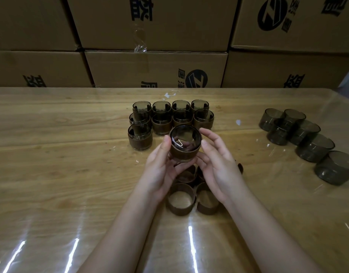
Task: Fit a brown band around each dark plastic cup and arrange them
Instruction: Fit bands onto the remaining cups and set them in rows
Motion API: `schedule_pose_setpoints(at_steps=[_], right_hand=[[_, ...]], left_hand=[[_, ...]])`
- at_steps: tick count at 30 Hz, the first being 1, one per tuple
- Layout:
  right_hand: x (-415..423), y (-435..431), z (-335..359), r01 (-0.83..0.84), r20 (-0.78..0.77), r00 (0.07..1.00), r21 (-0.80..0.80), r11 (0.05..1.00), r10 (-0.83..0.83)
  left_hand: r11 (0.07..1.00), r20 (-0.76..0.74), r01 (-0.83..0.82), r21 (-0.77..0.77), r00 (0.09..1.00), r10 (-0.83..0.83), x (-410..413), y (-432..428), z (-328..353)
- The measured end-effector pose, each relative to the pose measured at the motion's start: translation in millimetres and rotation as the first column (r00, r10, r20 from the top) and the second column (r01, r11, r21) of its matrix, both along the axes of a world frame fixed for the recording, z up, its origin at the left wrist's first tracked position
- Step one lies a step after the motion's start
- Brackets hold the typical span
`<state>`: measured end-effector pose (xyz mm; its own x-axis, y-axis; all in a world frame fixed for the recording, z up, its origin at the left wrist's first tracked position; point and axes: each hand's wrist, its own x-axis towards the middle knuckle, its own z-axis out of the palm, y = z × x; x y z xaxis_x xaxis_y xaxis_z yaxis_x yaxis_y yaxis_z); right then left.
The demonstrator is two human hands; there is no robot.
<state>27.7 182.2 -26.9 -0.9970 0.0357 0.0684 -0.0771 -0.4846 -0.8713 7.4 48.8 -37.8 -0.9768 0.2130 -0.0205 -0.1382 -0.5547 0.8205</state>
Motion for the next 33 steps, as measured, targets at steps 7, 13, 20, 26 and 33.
schedule_pose_setpoints(at_steps=[7,13,20,26,33], right_hand=[[0.5,-0.2,0.0,-0.003,0.012,1.000,-0.038,0.999,0.004],[0.5,0.3,-4.0,0.049,-0.010,0.999,0.194,0.980,-0.048],[8.6,-5.0,-5.5,0.172,-0.242,0.970,0.727,0.664,0.013],[8.3,-0.2,-0.2,0.088,-0.111,0.993,0.405,0.910,-0.046],[5.1,-1.2,3.8,-0.122,-0.006,0.992,-0.145,0.982,0.122]], left_hand=[[1.000,-0.004,-0.008,-0.014,1.000,0.008,-0.3,-1.6,0.8],[0.999,-0.075,-0.039,-0.026,0.996,0.037,-1.1,-0.2,0.2],[0.938,-0.296,-0.158,-0.309,0.953,0.064,-1.8,-5.1,-0.2],[0.930,-0.318,-0.259,-0.261,0.933,0.170,-7.7,-11.2,1.9],[0.942,-0.332,-0.096,-0.320,0.943,-0.016,-3.5,-8.9,-4.0]])
